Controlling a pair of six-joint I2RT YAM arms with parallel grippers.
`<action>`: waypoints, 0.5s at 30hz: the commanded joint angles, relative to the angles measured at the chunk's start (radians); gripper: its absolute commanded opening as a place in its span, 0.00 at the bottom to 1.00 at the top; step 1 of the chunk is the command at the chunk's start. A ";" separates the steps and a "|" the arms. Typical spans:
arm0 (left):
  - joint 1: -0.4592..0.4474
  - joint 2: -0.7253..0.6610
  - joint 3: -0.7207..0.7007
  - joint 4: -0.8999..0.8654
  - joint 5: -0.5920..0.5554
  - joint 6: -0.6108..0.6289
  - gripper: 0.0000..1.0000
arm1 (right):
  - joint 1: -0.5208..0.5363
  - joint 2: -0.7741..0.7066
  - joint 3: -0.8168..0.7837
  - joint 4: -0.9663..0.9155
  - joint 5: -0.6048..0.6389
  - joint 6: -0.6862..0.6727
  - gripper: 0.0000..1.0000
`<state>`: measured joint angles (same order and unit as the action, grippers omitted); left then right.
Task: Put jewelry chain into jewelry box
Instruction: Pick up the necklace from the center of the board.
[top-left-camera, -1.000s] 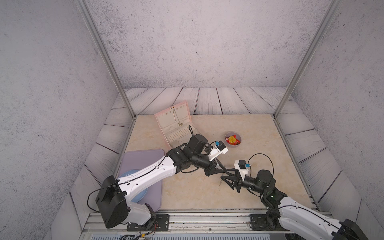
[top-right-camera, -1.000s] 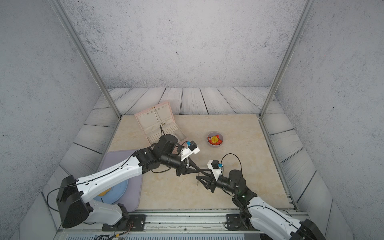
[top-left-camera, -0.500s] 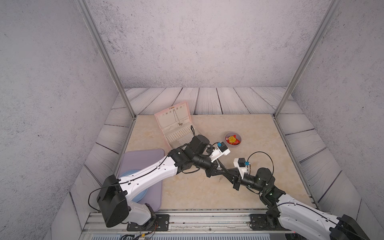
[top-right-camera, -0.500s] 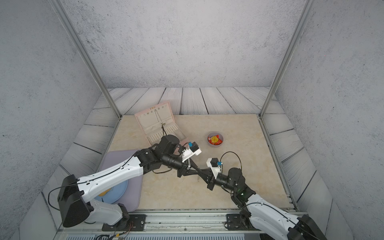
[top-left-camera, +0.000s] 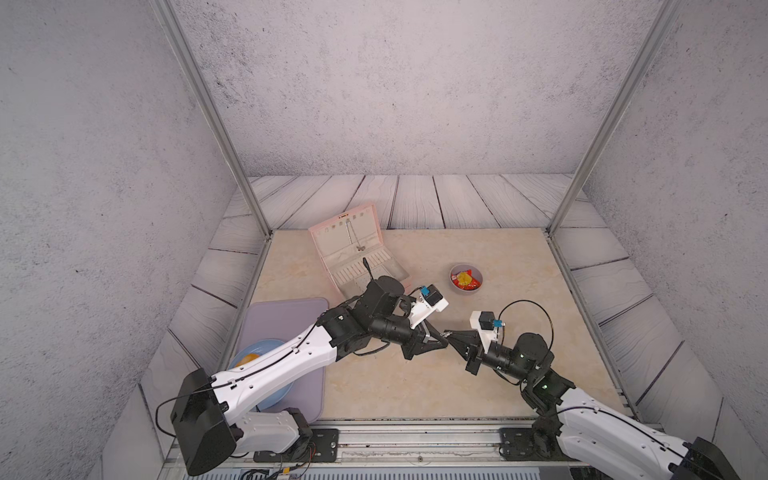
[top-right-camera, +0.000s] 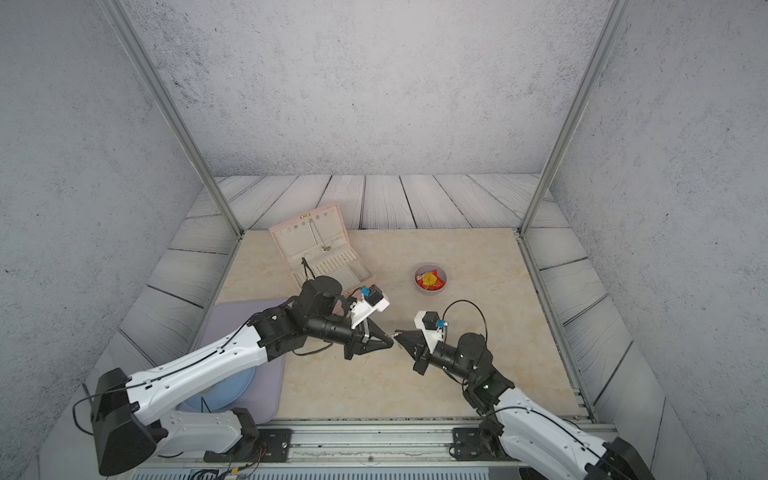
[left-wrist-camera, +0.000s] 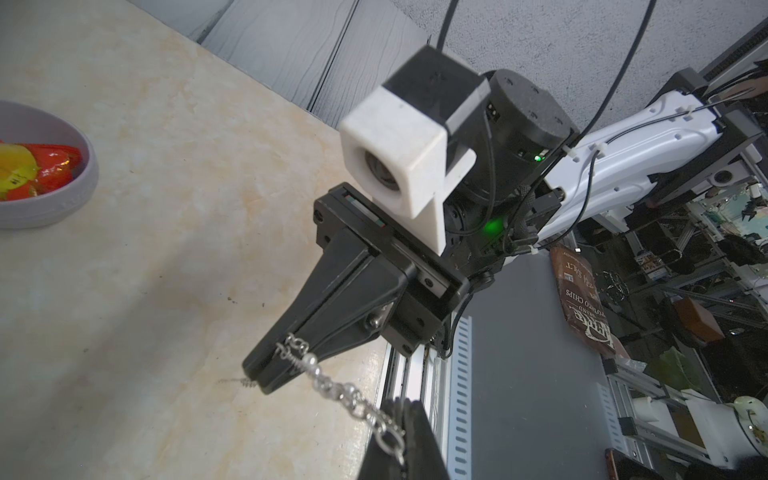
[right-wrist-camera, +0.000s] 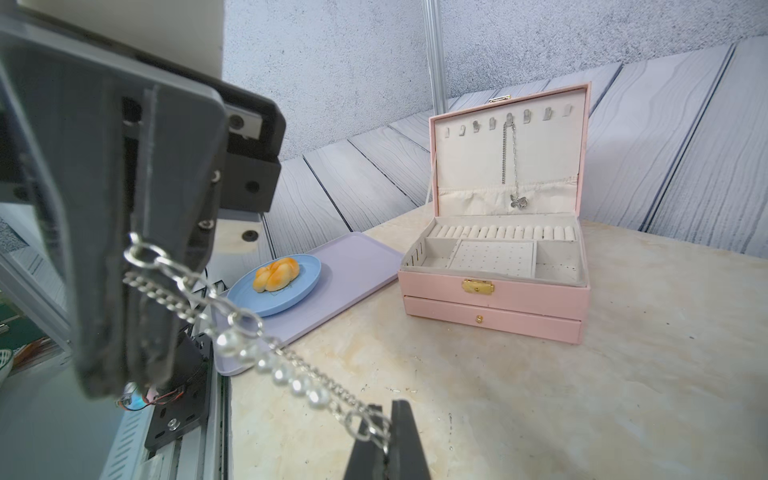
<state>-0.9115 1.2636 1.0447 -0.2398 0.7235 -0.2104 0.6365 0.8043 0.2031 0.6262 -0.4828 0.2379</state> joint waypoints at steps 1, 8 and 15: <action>-0.002 -0.004 0.018 0.066 0.044 -0.018 0.00 | -0.003 0.038 0.016 -0.028 -0.011 0.005 0.03; -0.004 0.040 0.051 0.102 0.075 -0.029 0.00 | -0.001 0.093 0.022 0.042 -0.077 0.026 0.09; -0.003 0.052 0.058 0.104 0.076 -0.033 0.00 | -0.001 0.082 0.024 0.075 -0.125 0.077 0.15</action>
<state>-0.9119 1.3159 1.0710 -0.1741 0.7712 -0.2375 0.6365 0.8928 0.2180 0.6754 -0.5770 0.2878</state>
